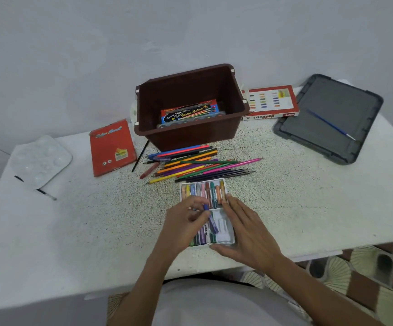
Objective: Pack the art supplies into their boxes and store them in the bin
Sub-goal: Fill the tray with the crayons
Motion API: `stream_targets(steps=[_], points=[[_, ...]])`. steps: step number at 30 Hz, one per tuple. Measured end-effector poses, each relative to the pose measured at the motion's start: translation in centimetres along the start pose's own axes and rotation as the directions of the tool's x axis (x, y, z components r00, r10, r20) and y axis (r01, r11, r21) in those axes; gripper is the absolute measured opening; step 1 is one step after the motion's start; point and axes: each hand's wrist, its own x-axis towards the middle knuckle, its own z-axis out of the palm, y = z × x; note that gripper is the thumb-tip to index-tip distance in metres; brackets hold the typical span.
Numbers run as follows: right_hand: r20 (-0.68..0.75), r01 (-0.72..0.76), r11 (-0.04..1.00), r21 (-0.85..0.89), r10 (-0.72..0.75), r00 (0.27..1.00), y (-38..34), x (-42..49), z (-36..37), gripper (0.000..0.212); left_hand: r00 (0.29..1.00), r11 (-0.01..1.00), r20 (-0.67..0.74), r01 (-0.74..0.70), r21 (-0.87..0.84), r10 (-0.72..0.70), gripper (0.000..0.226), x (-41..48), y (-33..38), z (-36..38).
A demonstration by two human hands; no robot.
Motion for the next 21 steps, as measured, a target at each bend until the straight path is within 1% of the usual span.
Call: stream_targets(steps=[2,4,6,8,10,11,13,16,21], points=[[0.007,-0.001,1.000,0.003,0.001,1.000,0.0,0.0,0.0,0.107,0.999,0.999,0.050,0.011,0.052,-0.014,0.020,-0.1,-0.3,0.7],[0.005,-0.001,1.000,0.008,0.001,1.000,0.0,0.0,0.0,0.106,0.996,0.990,0.083,-0.052,0.133,0.042,0.021,-0.1,-0.8,1.2],[0.007,0.001,1.000,0.015,-0.001,1.000,0.0,0.0,0.1,0.106,0.987,0.953,0.110,-0.141,0.267,0.116,0.027,-0.1,-1.3,1.6],[0.006,0.003,1.000,0.021,-0.003,1.000,0.0,0.0,0.1,0.106,0.980,0.910,0.113,-0.194,0.365,0.164,0.036,0.1,-1.9,2.0],[0.010,0.000,1.000,0.020,0.000,1.000,0.0,0.1,0.2,0.106,0.977,0.877,0.081,-0.213,0.430,0.197,0.043,0.2,-2.6,2.3],[0.014,-0.001,1.000,0.019,0.001,1.000,0.0,0.1,0.1,0.106,0.978,0.858,0.056,-0.205,0.471,0.203,0.048,0.2,-2.8,2.4],[0.017,-0.006,1.000,0.017,0.006,1.000,0.0,0.1,0.1,0.107,0.986,0.824,-0.002,-0.139,0.550,0.168,0.062,0.3,-3.0,2.3],[0.021,-0.012,1.000,0.020,0.012,1.000,-0.1,0.1,0.0,0.108,0.995,0.806,-0.034,-0.055,0.589,0.093,0.082,0.6,-3.0,2.0],[0.018,0.000,1.000,0.017,0.000,1.000,0.1,0.0,0.1,0.107,0.998,0.779,-0.013,-0.043,0.625,0.066,0.089,0.7,-3.4,1.7]])
